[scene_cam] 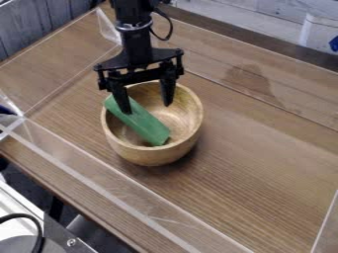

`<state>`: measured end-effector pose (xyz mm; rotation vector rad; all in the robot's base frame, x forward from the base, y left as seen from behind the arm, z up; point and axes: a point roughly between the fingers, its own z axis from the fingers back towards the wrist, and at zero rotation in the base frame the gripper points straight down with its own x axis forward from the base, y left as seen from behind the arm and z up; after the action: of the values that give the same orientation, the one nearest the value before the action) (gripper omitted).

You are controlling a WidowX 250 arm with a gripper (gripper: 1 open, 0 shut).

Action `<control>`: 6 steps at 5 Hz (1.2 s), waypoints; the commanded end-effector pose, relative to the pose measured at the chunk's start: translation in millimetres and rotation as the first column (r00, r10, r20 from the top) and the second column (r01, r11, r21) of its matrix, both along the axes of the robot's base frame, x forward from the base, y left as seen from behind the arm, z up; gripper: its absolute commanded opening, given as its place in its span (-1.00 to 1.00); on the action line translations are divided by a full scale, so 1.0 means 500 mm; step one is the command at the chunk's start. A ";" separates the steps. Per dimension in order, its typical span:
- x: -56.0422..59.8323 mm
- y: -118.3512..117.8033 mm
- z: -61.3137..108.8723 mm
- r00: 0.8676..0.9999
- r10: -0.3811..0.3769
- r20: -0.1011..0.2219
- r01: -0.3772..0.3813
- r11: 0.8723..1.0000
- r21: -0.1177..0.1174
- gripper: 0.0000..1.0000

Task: Remove the green block from inside the brown bowl and put it on the table

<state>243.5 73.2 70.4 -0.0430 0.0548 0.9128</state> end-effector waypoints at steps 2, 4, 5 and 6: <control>0.001 0.012 -0.012 1.000 0.030 0.004 -0.030 0.999 0.021 1.00; 0.003 0.001 -0.021 0.999 0.037 0.001 -0.037 0.999 0.017 1.00; 0.004 -0.005 -0.024 0.999 0.038 0.002 -0.038 0.999 0.014 1.00; 0.004 -0.007 -0.025 0.999 0.035 0.001 -0.035 0.999 0.014 1.00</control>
<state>242.6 67.1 55.2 -0.0311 0.0713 0.9473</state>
